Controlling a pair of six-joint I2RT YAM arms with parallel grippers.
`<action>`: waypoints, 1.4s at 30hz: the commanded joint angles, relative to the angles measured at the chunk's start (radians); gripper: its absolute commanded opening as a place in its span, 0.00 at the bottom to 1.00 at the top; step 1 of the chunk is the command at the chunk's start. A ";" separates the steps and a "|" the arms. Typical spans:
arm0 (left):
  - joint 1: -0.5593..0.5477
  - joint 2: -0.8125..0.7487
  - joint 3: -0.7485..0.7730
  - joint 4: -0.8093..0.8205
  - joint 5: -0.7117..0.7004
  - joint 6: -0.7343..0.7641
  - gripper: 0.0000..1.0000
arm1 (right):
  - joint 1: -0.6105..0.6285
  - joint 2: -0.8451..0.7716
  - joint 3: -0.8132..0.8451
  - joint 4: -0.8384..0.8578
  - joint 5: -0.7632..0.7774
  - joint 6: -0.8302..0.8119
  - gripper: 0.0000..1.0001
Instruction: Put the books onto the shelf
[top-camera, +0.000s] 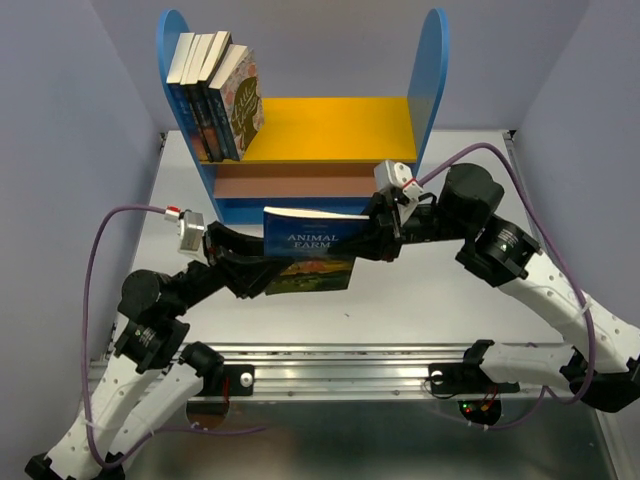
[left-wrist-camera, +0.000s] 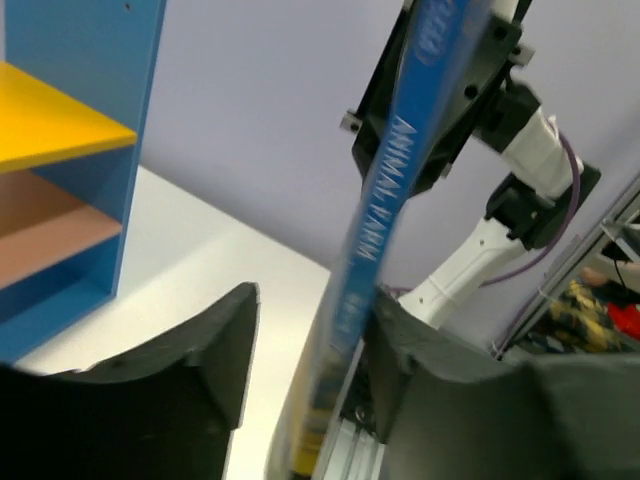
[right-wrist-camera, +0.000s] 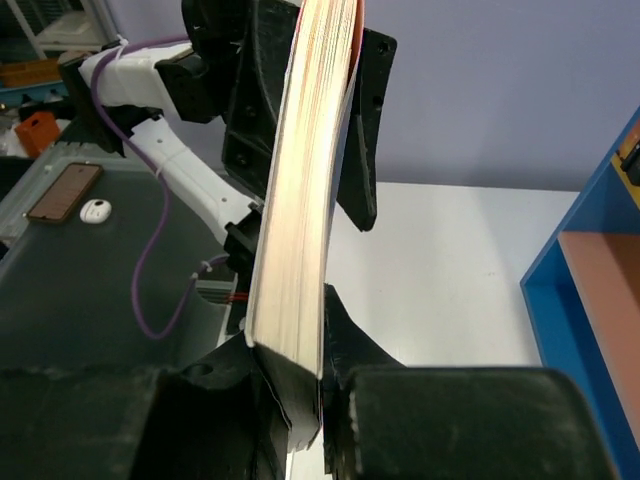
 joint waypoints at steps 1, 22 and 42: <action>0.000 0.022 0.018 -0.040 0.077 0.031 0.51 | -0.001 0.001 0.105 -0.030 -0.077 -0.024 0.01; 0.000 0.178 0.257 0.039 -0.380 0.259 0.00 | -0.001 -0.085 -0.027 -0.004 1.330 0.149 1.00; -0.076 0.629 0.202 0.867 -0.923 0.812 0.00 | -0.001 -0.152 -0.197 0.054 1.366 0.071 1.00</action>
